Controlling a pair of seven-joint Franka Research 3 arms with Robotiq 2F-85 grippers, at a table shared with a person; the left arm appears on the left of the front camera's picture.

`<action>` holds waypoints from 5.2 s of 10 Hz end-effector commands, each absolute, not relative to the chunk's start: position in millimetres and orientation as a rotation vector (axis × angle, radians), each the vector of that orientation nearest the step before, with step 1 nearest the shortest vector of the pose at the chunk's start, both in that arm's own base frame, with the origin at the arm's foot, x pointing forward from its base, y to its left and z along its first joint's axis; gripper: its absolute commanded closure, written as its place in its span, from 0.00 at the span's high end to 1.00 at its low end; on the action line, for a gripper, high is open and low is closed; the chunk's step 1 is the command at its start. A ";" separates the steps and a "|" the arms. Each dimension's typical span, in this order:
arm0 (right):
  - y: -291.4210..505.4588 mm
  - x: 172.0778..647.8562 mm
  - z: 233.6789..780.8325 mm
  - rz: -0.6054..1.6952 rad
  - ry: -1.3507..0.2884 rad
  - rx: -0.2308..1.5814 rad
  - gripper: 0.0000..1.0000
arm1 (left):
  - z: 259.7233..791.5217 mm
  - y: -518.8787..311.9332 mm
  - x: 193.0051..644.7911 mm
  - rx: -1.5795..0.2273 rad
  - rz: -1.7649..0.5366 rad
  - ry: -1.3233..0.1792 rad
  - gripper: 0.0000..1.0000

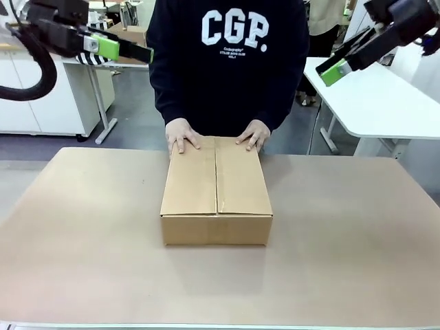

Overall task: Pack the gift set into the box.
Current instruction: Press and hold the closed box until the human finishes sealing it.

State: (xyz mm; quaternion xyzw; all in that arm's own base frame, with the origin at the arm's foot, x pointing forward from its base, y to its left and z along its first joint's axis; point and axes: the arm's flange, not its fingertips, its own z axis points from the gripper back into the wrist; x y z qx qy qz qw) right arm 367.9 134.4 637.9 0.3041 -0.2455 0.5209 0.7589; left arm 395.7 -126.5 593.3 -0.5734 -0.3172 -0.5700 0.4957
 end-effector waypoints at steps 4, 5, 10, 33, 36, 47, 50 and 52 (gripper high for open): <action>218.2 425.2 581.4 1.548 -1.444 1.502 1.00 | 510.7 -188.1 421.4 -1.148 -1.529 -1.051 1.00; 231.3 425.4 552.9 1.534 -1.517 1.547 1.00 | 489.6 -200.1 416.3 -1.167 -1.531 -1.114 1.00; 189.8 404.5 440.2 1.475 -1.210 1.250 1.00 | 421.4 -161.5 400.5 -1.019 -1.249 -1.234 1.00; 243.1 436.2 306.2 1.434 -0.806 0.830 1.00 | 303.4 -219.1 420.3 -0.682 -1.420 -0.946 1.00; 237.2 434.9 318.9 1.424 -0.791 0.864 1.00 | 314.7 -224.4 420.4 -0.734 -1.398 -0.997 1.00; 237.2 434.9 318.9 1.424 -0.791 0.864 1.00 | 314.7 -224.4 420.4 -0.734 -1.398 -0.997 1.00; 237.2 434.9 318.9 1.424 -0.791 0.864 1.00 | 314.7 -224.4 420.4 -0.734 -1.398 -0.997 1.00; 237.2 434.9 318.9 1.424 -0.791 0.864 1.00 | 314.7 -224.4 420.4 -0.734 -1.398 -0.997 1.00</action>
